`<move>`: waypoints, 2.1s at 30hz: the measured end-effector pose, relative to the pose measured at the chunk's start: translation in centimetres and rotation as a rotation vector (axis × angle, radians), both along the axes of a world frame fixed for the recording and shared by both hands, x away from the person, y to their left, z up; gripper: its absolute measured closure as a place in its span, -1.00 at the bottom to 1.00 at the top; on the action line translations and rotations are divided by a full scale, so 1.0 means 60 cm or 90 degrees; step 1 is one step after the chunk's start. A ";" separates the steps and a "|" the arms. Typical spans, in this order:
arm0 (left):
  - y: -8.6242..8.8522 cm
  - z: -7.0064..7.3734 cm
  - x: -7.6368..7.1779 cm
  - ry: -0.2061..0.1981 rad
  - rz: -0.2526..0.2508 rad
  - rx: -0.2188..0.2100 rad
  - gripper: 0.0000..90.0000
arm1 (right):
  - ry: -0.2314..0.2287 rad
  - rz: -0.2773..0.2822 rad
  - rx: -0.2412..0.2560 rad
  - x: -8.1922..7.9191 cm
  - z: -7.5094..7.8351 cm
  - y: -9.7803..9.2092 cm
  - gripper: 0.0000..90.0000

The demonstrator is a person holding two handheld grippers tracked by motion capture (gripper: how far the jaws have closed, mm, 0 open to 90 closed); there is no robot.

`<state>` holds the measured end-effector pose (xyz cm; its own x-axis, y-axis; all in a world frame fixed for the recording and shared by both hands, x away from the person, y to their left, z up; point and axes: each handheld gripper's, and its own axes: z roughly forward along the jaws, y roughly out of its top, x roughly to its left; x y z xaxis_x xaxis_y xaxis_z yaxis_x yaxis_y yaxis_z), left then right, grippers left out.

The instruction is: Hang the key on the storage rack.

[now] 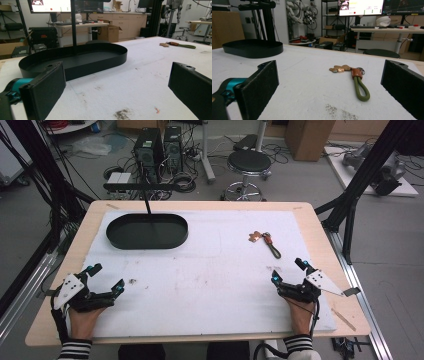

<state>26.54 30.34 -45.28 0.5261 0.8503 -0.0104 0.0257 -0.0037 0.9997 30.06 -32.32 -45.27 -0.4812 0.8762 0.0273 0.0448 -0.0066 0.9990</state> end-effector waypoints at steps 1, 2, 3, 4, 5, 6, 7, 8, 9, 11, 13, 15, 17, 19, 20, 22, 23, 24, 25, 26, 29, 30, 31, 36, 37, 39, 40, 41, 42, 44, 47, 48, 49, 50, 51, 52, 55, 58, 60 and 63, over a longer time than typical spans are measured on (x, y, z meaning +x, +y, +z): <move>0.000 0.000 0.000 0.000 0.000 -0.001 -0.96 | 0.000 0.000 0.000 0.000 0.000 0.000 -0.99; 0.000 0.000 0.000 0.000 0.001 0.000 -0.96 | 0.002 0.001 0.001 0.000 0.000 0.000 -0.99; -0.001 0.000 0.000 -0.001 0.001 0.002 -0.96 | 0.003 0.001 0.003 0.000 0.000 0.000 -0.99; -0.001 0.000 0.000 -0.002 0.000 0.004 -0.96 | 0.005 0.001 0.005 -0.001 0.000 -0.001 -0.99; -0.001 0.000 0.000 -0.002 0.002 0.001 -0.96 | 0.002 0.001 0.003 0.000 0.000 0.000 -0.99; 0.000 0.000 -0.001 -0.002 0.001 0.000 -0.96 | 0.001 0.001 0.001 0.000 0.000 0.000 -0.99; 0.000 0.000 -0.001 -0.004 0.001 -0.001 -0.96 | 0.001 0.001 0.001 0.000 0.000 0.000 -0.99; 0.000 0.000 -0.001 -0.005 0.001 -0.001 -0.96 | 0.000 0.000 0.000 0.000 0.000 0.000 -0.99; 0.000 0.000 -0.002 -0.006 0.003 -0.001 -0.96 | 0.001 0.001 -0.003 -0.001 0.000 0.001 -0.99; 0.000 0.000 -0.001 -0.004 0.001 0.000 -0.96 | 0.001 0.002 -0.003 -0.001 0.000 0.001 -0.99; -0.001 0.000 -0.002 -0.006 0.003 -0.001 -0.96 | 0.000 0.001 -0.001 0.000 0.000 0.000 -0.99; -0.001 0.000 -0.002 -0.007 0.003 0.000 -0.96 | 0.003 0.001 0.000 -0.001 0.000 0.001 -0.99; -0.001 0.000 -0.002 -0.007 0.003 0.000 -0.96 | -0.001 0.002 -0.005 0.000 0.000 0.001 -0.99; -0.001 0.000 -0.002 -0.008 0.002 0.000 -0.96 | 0.001 0.003 -0.004 0.000 0.000 0.001 -0.99; -0.001 0.000 -0.002 -0.008 0.002 0.000 -0.96 | 0.003 0.003 -0.001 0.000 0.000 0.001 -0.99; -0.001 0.000 -0.002 -0.009 0.003 -0.002 -0.96 | 0.003 0.003 0.001 0.000 0.001 0.000 -0.99; -0.001 0.000 -0.002 -0.009 0.003 -0.002 -0.96 | 0.004 0.003 0.006 0.000 0.001 -0.001 -0.99; 0.000 0.000 -0.002 -0.009 0.003 -0.001 -0.96 | 0.007 0.004 0.007 0.001 0.001 -0.002 -0.99; 0.000 0.000 -0.002 -0.009 0.002 -0.001 -0.96 | 0.012 0.006 0.008 0.002 0.002 -0.002 -0.99; 0.000 -0.001 -0.002 -0.009 0.002 -0.002 -0.96 | 0.021 0.009 0.005 0.004 0.003 -0.003 -0.99; 0.001 -0.001 -0.003 -0.009 0.003 -0.004 -0.96 | 0.033 0.006 -0.012 0.010 0.017 -0.005 -0.99; 0.001 -0.001 -0.003 -0.009 0.003 -0.004 -0.96 | 0.035 0.008 -0.017 0.013 0.025 -0.006 -0.99; 0.001 -0.001 -0.003 -0.009 0.003 -0.004 -0.96 | 0.038 0.010 -0.021 0.016 0.034 -0.008 -0.99; 0.001 0.000 -0.003 -0.010 0.002 -0.004 -0.96 | 0.075 0.025 -0.054 0.040 0.081 -0.012 -0.99; 0.001 -0.001 -0.003 -0.011 0.002 -0.004 -0.96 | 0.078 0.031 -0.057 0.046 0.091 -0.012 -0.99; 0.001 -0.001 -0.003 -0.012 0.001 -0.004 -0.96 | 0.092 0.040 -0.065 0.063 0.118 -0.011 -0.99; 0.001 -0.001 -0.003 -0.011 0.002 -0.005 -0.96 | 0.092 0.040 -0.065 0.063 0.118 -0.011 -0.99; 0.001 -0.001 -0.003 -0.012 0.002 -0.006 -0.96 | 0.099 0.044 -0.067 0.069 0.126 -0.011 -0.99; 0.001 -0.001 -0.003 -0.012 0.002 -0.005 -0.96 | 0.115 0.047 -0.082 0.081 0.140 -0.010 -0.99; 0.001 -0.001 -0.003 -0.012 0.002 -0.004 -0.96 | 0.136 0.052 -0.097 0.094 0.151 -0.010 -0.99; 0.001 -0.001 -0.003 -0.012 0.002 -0.004 -0.96 | 0.169 0.055 -0.112 0.114 0.165 -0.011 -0.99; 0.001 -0.001 -0.003 -0.012 0.002 -0.003 -0.96 | 0.169 0.055 -0.112 0.114 0.165 -0.011 -0.99; 0.001 -0.001 -0.003 -0.012 0.002 -0.003 -0.96 | 0.175 0.059 -0.117 0.120 0.168 -0.011 -0.99; 0.001 -0.001 -0.003 -0.011 0.002 -0.003 -0.96 | 0.184 0.061 -0.122 0.126 0.171 -0.011 -0.99; 0.001 0.000 -0.003 -0.011 0.002 -0.002 -0.96 | 0.199 0.069 -0.136 0.137 0.177 -0.009 -0.99; 0.001 0.000 -0.003 -0.010 0.002 -0.001 -0.96 | 0.204 0.074 -0.139 0.143 0.178 -0.008 -0.99; 0.001 0.000 -0.002 -0.009 0.001 -0.001 -0.96 | 0.225 0.082 -0.149 0.154 0.181 -0.006 -0.99; 0.001 0.000 -0.002 -0.009 0.001 -0.002 -0.96 | 0.245 0.091 -0.169 0.171 0.183 -0.002 -0.99; 0.000 0.000 -0.003 -0.009 0.001 -0.001 -0.96 | 0.258 0.094 -0.183 0.181 0.185 0.000 -0.99; 0.001 0.000 -0.002 -0.008 0.000 -0.002 -0.96 | 0.282 0.099 -0.199 0.195 0.188 0.004 -0.99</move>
<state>26.40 30.38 -45.30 0.5258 0.8506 -0.0059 0.0132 -0.0012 0.9999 41.78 -32.08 -33.98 -0.6062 0.7952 0.0070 0.4377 0.3263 0.8378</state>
